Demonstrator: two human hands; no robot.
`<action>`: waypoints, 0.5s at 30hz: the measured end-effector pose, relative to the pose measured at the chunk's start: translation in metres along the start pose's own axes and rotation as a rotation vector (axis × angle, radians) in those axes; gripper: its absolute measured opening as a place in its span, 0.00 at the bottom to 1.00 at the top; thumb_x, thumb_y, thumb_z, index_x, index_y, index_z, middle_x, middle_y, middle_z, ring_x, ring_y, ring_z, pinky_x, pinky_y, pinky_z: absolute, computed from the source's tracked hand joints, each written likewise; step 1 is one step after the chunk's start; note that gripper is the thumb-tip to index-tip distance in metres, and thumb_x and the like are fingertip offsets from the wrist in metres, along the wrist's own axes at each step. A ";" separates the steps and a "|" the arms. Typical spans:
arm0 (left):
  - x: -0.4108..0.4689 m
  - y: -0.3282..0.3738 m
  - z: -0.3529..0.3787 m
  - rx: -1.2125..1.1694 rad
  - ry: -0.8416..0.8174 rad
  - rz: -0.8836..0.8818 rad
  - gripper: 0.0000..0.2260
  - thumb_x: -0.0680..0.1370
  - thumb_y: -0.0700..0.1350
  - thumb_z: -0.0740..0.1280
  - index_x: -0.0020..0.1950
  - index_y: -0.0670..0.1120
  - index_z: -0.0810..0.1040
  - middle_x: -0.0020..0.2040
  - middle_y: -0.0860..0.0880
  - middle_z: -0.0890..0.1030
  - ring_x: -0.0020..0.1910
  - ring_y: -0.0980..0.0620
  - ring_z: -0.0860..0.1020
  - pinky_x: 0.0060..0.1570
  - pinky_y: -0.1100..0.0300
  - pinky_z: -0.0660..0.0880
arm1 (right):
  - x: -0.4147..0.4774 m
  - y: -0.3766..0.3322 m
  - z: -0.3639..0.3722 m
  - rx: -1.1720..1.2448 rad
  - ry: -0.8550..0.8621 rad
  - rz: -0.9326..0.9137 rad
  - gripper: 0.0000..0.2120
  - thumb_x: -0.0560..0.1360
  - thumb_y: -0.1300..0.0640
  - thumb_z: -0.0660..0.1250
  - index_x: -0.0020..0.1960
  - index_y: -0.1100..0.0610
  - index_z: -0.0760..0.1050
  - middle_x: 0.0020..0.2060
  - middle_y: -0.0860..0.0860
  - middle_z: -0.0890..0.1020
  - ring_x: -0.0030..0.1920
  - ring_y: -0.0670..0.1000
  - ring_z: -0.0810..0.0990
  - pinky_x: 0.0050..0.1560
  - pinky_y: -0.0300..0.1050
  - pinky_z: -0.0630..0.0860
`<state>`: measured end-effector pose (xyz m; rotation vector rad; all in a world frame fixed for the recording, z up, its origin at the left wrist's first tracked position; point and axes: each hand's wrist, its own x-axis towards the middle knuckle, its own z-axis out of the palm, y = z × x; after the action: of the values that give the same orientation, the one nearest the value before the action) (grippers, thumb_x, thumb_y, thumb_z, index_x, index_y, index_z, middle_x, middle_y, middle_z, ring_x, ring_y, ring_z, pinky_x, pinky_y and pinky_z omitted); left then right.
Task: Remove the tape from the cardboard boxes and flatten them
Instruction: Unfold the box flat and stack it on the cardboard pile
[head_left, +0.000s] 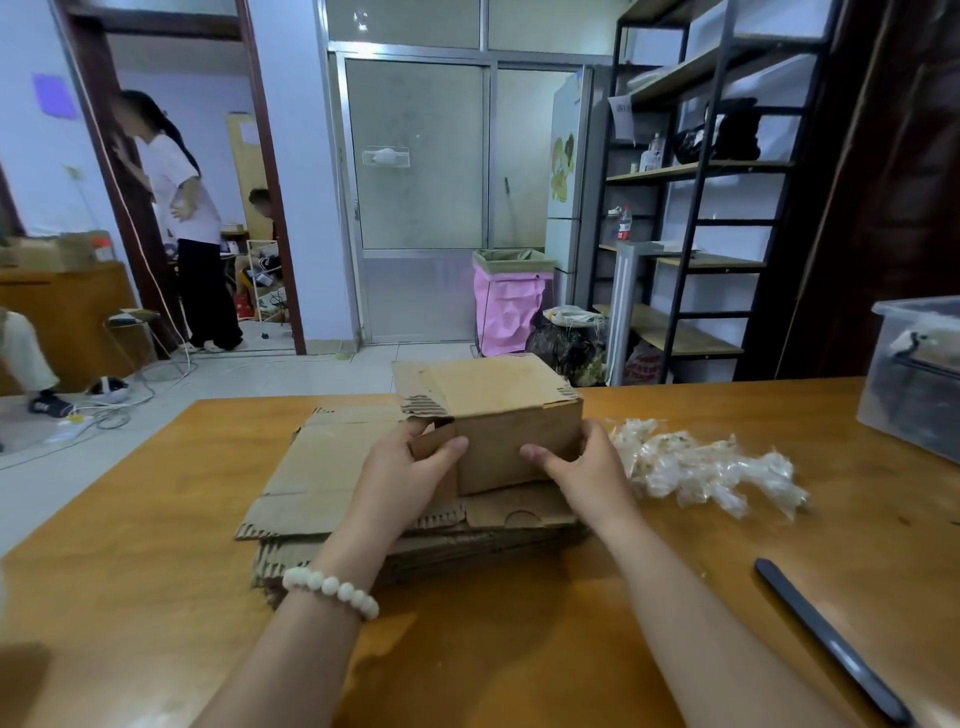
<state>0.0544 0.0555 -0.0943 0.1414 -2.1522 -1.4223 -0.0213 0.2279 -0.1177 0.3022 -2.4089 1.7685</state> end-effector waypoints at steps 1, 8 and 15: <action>0.000 0.002 0.000 -0.028 -0.026 -0.014 0.11 0.77 0.46 0.71 0.57 0.51 0.75 0.47 0.63 0.73 0.54 0.56 0.73 0.43 0.69 0.69 | 0.000 0.001 0.000 0.012 0.000 0.001 0.33 0.67 0.47 0.76 0.66 0.57 0.67 0.59 0.51 0.77 0.60 0.52 0.75 0.60 0.48 0.74; -0.009 0.006 0.008 -0.358 -0.462 -0.210 0.30 0.69 0.61 0.68 0.64 0.45 0.72 0.57 0.50 0.82 0.57 0.49 0.81 0.56 0.56 0.78 | -0.006 -0.008 0.008 -0.100 0.173 -0.211 0.27 0.76 0.50 0.67 0.71 0.53 0.63 0.61 0.52 0.69 0.56 0.45 0.70 0.59 0.42 0.71; 0.013 0.007 -0.054 -0.578 0.091 -0.126 0.11 0.79 0.40 0.57 0.38 0.41 0.74 0.33 0.48 0.81 0.34 0.48 0.76 0.30 0.64 0.71 | -0.025 -0.019 0.004 0.110 -0.153 -0.166 0.52 0.59 0.19 0.56 0.76 0.45 0.52 0.67 0.41 0.65 0.66 0.42 0.64 0.63 0.44 0.62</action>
<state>0.0719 0.0093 -0.0680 0.1219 -1.6043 -2.0058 0.0078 0.2204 -0.1076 0.6525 -2.3092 1.8673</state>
